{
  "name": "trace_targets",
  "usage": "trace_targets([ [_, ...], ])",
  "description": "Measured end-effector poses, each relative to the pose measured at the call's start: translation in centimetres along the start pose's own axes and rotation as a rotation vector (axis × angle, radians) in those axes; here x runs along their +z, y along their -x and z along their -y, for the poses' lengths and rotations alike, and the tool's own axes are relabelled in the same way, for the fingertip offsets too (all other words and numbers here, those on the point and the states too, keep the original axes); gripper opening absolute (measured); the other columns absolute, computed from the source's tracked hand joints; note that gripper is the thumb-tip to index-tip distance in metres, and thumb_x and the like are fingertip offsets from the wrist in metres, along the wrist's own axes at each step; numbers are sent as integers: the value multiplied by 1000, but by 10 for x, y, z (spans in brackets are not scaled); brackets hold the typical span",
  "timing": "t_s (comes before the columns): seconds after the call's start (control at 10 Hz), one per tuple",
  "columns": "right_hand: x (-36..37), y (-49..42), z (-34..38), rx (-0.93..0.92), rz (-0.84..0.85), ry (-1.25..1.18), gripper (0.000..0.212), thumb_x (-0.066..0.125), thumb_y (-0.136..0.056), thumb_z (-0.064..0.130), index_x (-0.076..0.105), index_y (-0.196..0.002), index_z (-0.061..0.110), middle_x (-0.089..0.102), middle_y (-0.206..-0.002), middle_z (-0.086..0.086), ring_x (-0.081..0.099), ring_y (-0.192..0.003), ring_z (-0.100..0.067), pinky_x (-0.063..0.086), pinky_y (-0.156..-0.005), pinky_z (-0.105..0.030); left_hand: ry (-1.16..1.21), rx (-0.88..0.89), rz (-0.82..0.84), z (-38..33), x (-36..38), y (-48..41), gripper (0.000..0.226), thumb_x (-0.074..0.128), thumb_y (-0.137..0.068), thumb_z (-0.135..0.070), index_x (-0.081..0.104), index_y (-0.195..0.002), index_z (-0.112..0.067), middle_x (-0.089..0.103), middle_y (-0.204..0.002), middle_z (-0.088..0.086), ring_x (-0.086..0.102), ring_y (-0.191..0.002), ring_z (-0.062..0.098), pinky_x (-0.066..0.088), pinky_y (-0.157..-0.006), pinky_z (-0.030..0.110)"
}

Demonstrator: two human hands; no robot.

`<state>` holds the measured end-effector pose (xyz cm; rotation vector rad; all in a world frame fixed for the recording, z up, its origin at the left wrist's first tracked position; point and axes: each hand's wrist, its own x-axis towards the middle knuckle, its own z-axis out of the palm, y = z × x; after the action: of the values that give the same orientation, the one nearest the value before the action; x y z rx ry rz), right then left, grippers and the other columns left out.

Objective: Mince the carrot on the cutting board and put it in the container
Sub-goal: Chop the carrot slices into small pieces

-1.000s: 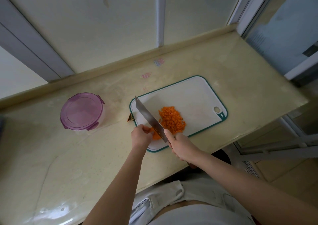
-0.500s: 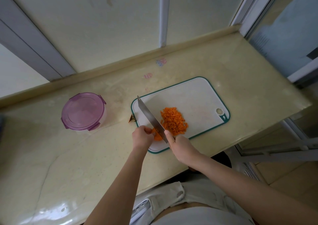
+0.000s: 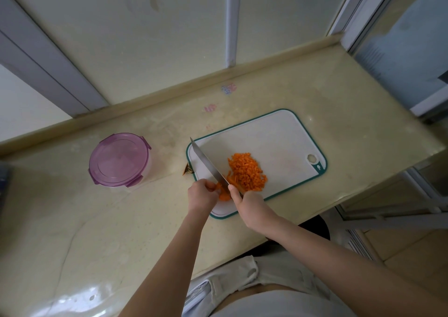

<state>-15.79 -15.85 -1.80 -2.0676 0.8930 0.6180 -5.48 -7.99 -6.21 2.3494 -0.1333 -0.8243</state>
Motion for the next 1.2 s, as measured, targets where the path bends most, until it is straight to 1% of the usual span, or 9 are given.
trace_targets([
  [0.1, 6, -6, -12, -30, -37, -224, 57, 27, -102, 43, 55, -117, -5, 43, -68, -2, 42, -60, -14, 39, -59, -25, -2, 7, 2, 0, 0, 0, 6, 67, -82, -13, 65, -88, -10, 62, -88, 2, 57, -89, 18, 41, -71, 22],
  [0.2, 10, -9, -13, -83, -74, -254, 62, 28, -99, 50, 60, -104, -3, 46, -67, -1, 44, -60, -14, 44, -72, -34, -1, 10, -16, -1, 0, 2, 7, 67, -81, -13, 66, -88, -9, 62, -86, 1, 57, -85, 16, 38, -68, 20],
  [0.3, 15, -7, -12, -116, -89, -169, 56, 27, -98, 53, 60, -92, 8, 45, -66, 2, 44, -59, -13, 42, -70, -33, -14, 17, -31, 0, 0, 3, 9, 66, -81, -14, 67, -88, -9, 63, -87, 3, 57, -84, 17, 38, -68, 21],
  [0.4, 11, -7, -11, -124, -82, -169, 48, 26, -98, 54, 48, -72, 20, 45, -65, 2, 42, -57, -10, 40, -61, -28, -28, 25, -23, 0, 0, 2, 8, 66, -81, -14, 67, -88, -9, 65, -90, 4, 56, -85, 17, 39, -70, 22],
  [0.5, 0, -14, -12, -60, -72, -249, 56, 25, -97, 57, 36, -57, 19, 42, -54, 1, 39, -48, -13, 31, -47, -24, -40, 21, -17, -2, 0, 4, 4, 66, -82, -12, 63, -85, -11, 60, -90, 3, 52, -84, 15, 37, -70, 22],
  [0.6, -9, -19, -15, -26, -45, -334, 62, 24, -97, 59, 32, -53, 16, 36, -44, 2, 33, -39, -14, 27, -42, -25, -48, 23, -29, -3, 2, 7, 6, 65, -83, -11, 59, -83, -13, 58, -89, 2, 51, -84, 16, 36, -70, 22],
  [0.7, -10, -18, -14, -98, -47, -311, 64, 23, -98, 57, 33, -50, 15, 35, -44, 2, 34, -39, -14, 29, -47, -28, -26, 16, -39, -3, 2, 9, 6, 65, -83, -11, 59, -83, -13, 58, -89, 3, 52, -85, 18, 36, -69, 23],
  [0.9, -12, -16, -16, -142, -126, -358, 62, 24, -98, 57, 31, -51, 17, 32, -44, 4, 31, -40, -13, 27, -47, -28, -3, 18, -58, -1, 2, 10, 9, 69, -81, -14, 65, -89, -11, 61, -90, 1, 53, -85, 15, 38, -72, 23],
  [1.2, -6, 1, -22, -90, -76, -389, 59, 26, -96, 59, 32, -53, 18, 30, -39, 9, 29, -31, -5, 24, -41, -20, 95, -29, -85, 1, -1, 13, 11, 73, -78, -15, 68, -87, -13, 63, -84, -1, 53, -81, 12, 37, -69, 21],
])
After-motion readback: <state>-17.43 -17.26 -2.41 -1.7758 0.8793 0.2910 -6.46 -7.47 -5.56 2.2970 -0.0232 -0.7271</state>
